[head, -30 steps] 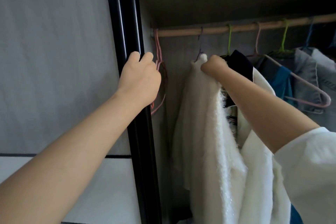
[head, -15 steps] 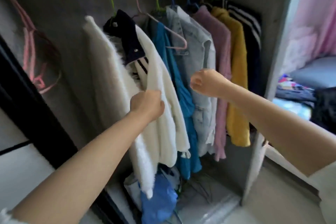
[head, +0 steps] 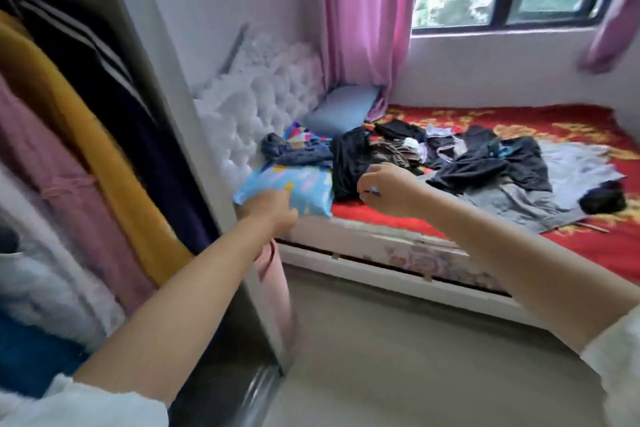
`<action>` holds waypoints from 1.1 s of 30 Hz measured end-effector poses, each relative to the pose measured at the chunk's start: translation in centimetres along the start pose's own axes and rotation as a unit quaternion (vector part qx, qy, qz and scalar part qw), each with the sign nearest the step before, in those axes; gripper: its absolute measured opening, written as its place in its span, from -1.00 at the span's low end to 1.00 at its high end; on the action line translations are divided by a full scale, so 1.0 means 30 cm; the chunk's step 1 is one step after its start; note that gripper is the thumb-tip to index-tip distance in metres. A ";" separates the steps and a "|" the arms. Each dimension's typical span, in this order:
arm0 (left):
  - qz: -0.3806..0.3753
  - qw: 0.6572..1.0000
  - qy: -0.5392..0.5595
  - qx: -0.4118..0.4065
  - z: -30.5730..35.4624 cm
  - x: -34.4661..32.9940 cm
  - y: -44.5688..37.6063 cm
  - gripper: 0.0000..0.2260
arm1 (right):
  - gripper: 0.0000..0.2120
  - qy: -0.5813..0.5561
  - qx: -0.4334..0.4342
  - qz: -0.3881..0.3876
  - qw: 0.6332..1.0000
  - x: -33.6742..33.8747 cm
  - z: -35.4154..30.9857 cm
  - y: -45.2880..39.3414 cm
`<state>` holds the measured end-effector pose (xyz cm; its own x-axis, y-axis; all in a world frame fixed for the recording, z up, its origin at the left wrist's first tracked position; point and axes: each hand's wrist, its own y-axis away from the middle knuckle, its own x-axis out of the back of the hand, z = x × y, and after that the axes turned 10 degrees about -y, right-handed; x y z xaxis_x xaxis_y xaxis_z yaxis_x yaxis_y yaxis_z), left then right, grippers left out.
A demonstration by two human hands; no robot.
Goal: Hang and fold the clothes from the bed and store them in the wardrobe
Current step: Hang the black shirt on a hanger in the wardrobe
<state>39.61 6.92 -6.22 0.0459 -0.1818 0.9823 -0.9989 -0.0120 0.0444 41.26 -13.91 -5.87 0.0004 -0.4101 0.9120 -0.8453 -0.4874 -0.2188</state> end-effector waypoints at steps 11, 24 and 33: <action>-0.095 0.983 -0.033 -0.153 0.650 -0.130 -0.541 -0.75 | -0.81 -0.102 -0.236 0.003 0.966 -0.018 0.804 0.214; -0.145 0.963 -0.037 -0.226 1.157 -0.145 -1.347 -0.73 | -0.79 -0.123 -0.435 0.007 0.892 0.086 1.529 0.033; -0.187 0.950 -0.040 -0.249 1.487 -0.243 -1.627 -0.70 | -0.77 -0.145 -0.477 -0.059 0.865 0.092 1.960 -0.058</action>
<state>88.21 -35.03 -23.66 0.3772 -0.3307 0.8651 -0.7904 0.3718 0.4868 74.14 -59.53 -23.38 0.1341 -0.6436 0.7535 -0.8867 0.2615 0.3812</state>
